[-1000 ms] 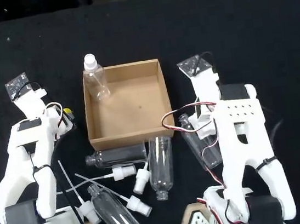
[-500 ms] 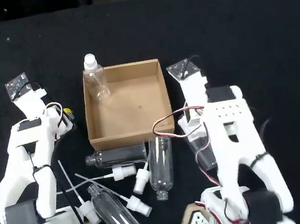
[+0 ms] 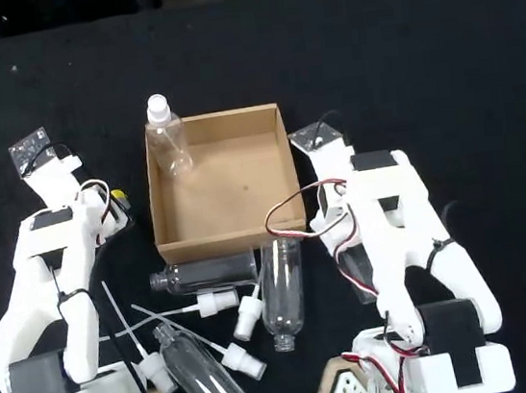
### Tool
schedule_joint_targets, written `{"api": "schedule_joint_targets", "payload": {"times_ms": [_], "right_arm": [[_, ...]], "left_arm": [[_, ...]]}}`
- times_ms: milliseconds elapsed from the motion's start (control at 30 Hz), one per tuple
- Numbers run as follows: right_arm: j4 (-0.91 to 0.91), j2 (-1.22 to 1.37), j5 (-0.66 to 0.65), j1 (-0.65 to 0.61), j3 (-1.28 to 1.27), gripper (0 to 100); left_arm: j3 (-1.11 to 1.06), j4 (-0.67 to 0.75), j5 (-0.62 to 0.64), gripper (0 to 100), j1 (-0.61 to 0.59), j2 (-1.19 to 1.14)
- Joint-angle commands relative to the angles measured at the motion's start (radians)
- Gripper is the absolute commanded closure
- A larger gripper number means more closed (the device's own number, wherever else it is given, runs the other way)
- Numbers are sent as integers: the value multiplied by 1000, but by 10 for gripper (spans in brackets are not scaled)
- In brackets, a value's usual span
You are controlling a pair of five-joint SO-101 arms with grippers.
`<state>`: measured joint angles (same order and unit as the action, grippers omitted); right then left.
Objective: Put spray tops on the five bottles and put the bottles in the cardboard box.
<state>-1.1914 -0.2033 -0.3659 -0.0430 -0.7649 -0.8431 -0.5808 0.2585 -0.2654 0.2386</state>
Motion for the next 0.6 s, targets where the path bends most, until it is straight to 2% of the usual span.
{"api": "schedule_joint_targets", "payload": {"times_ms": [0, 100, 367, 567], "right_arm": [[-2, -8, -94, 51, 4, 917], [3, -8, -230, 155, 48, 957], [6, -1, -717, 465, 209, 942], [6, -1, -993, 661, 216, 941]], "left_arm": [[7, 17, 2, 787, 1, 5], [7, 17, 2, 787, 1, 5], [7, 17, 2, 787, 1, 5], [7, 17, 2, 787, -1, 6]]}}
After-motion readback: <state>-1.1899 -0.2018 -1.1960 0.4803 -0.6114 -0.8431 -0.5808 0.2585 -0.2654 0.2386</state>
